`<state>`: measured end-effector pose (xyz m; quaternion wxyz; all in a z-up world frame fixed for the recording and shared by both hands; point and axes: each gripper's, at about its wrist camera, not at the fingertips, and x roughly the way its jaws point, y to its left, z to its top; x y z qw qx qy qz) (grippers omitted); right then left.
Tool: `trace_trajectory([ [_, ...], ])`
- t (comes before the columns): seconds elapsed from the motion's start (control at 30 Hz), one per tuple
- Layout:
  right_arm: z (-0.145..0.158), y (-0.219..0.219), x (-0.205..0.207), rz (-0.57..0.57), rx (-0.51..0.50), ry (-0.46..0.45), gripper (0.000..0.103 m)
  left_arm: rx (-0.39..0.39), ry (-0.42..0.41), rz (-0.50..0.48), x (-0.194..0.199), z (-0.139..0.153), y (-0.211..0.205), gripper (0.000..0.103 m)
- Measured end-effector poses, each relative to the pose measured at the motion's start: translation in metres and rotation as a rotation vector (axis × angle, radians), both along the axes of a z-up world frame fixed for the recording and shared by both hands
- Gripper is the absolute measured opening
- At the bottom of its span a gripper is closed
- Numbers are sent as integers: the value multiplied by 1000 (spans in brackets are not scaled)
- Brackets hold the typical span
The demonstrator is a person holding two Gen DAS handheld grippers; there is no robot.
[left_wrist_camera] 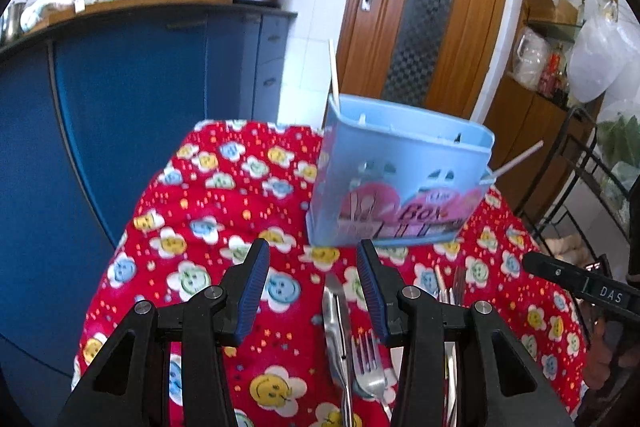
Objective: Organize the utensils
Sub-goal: 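Grasp the silver knife with the left tool while the right tool grasps a fork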
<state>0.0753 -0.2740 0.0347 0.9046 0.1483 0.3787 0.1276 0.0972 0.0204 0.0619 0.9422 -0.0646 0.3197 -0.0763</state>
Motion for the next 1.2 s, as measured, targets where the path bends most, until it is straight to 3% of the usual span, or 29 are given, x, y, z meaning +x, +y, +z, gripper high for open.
trace_trajectory([
  [0.7, -32, 6, 12, 33, -6, 86, 37, 0, 263, -55, 30, -65, -13, 46],
  [0.97, -40, 12, 21, 54, -2, 112, 37, -26, 278, -71, 38, -68, -14, 46],
  [1.1, -43, 18, 26, 77, -10, 116, 37, -42, 274, -97, 41, -70, -17, 19],
  [1.2, -46, 20, 31, 93, 0, 124, 37, -82, 274, -122, 42, -70, -19, 11],
])
